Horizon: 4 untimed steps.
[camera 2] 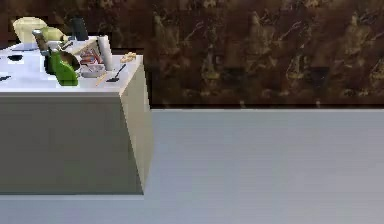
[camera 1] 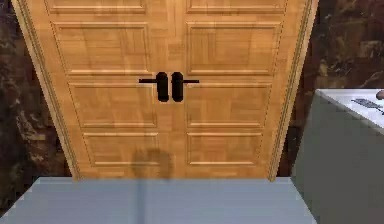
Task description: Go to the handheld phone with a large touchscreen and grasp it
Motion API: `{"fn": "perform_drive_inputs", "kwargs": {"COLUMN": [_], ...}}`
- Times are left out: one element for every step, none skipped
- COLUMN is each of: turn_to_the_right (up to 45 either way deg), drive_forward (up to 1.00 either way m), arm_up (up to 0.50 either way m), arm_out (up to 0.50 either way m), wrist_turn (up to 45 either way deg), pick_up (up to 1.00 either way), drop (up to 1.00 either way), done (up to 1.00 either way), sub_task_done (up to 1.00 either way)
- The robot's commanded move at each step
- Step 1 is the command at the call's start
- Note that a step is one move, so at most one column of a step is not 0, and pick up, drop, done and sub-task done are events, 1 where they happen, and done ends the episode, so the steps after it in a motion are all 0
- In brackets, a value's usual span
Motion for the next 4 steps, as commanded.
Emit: {"fn": "perform_drive_inputs", "kwargs": {"turn_to_the_right": [45.0, 45.0, 36.0, 0.0], "drive_forward": [0.0, 0.0, 0.0, 0.3], "arm_up": [0.0, 0.0, 0.0, 0.0], "arm_out": [0.0, 0.0, 0.0, 0.0], "wrist_turn": [0.0, 0.0, 0.0, 0.0], "pick_up": [0.0, 0.0, 0.0, 0.0], "drop": [0.0, 0.0, 0.0, 0.0], "done": [0.0, 0.0, 0.0, 0.0], "sub_task_done": [0.0, 0.0, 0.0, 0.0]}}
